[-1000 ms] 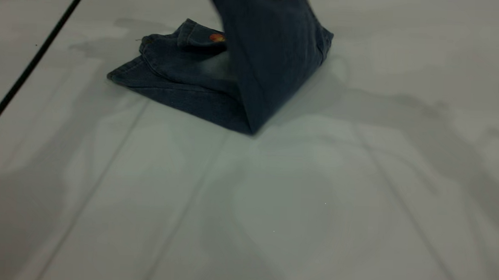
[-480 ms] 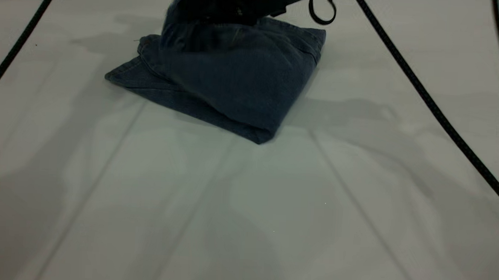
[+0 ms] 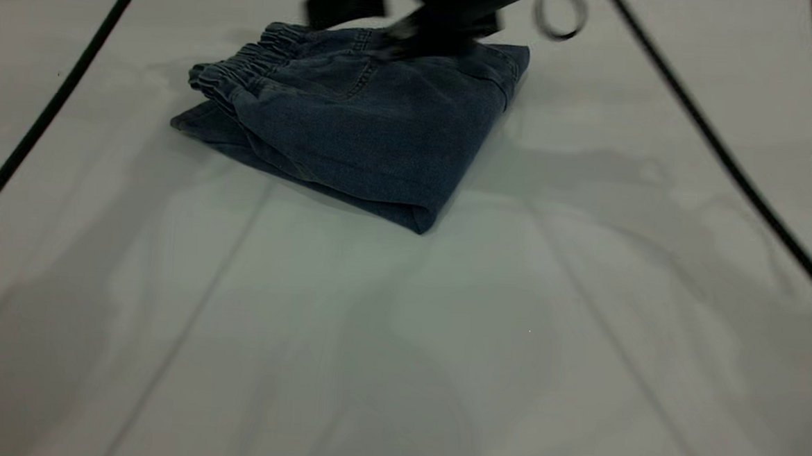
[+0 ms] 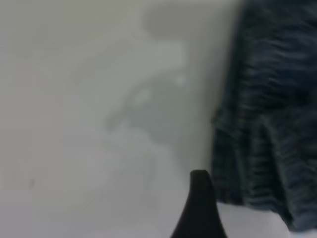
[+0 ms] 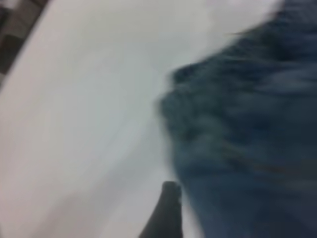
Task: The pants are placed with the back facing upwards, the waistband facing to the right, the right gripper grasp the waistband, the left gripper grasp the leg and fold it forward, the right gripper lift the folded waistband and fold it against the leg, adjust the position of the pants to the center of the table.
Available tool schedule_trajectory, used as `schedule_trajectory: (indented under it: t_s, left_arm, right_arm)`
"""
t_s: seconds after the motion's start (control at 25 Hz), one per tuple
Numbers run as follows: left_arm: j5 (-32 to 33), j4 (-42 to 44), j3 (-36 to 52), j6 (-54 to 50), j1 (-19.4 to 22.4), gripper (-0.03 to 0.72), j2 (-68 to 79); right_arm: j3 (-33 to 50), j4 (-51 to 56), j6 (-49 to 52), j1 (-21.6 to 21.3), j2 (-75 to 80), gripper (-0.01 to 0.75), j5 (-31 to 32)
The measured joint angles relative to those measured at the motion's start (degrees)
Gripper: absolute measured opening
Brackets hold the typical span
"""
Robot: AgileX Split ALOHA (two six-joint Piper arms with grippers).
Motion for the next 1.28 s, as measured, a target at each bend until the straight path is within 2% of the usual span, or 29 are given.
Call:
schedule_trajectory:
  t_s: [0.2, 0.36, 0.52, 0.68, 0.88, 1.04, 1.28]
  left_arm:
    - [1.83, -7.26, 0.0, 17.55, -1.17, 0.529, 0.11]
    - [2.14, -11.45, 0.0, 29.2, -3.72, 0.529, 1.95]
    - [3.4, -11.32, 0.0, 40.3, -7.2, 0.529, 4.98]
    - [3.57, -9.12, 0.0, 46.46, -9.62, 0.529, 8.95]
    - [-0.48, -7.4, 0.0, 47.21, -10.44, 0.529, 14.12]
    - [-1.86, -7.09, -0.26, 43.72, -11.14, 0.529, 16.42]
    - [-3.25, -5.31, -1.1, 25.46, -14.12, 0.529, 17.04]
  right_arm:
    - [-0.05, -20.02, 17.61, -7.83, -3.44, 0.612, -0.13]
    - [-0.05, -35.56, 30.88, -12.34, -5.52, 0.594, 1.74]
    - [-0.1, -44.54, 37.43, -14.52, -5.95, 0.594, 4.41]
    - [-0.1, -47.35, 39.16, -14.72, -6.01, 0.594, 5.2]
    - [-0.1, -47.51, 39.27, -14.72, -6.06, 0.594, 5.2]
    - [-0.1, -47.51, 39.27, -14.72, -6.06, 0.594, 4.65]
    - [-0.1, -47.56, 39.28, -14.72, -6.06, 0.594, 2.51]
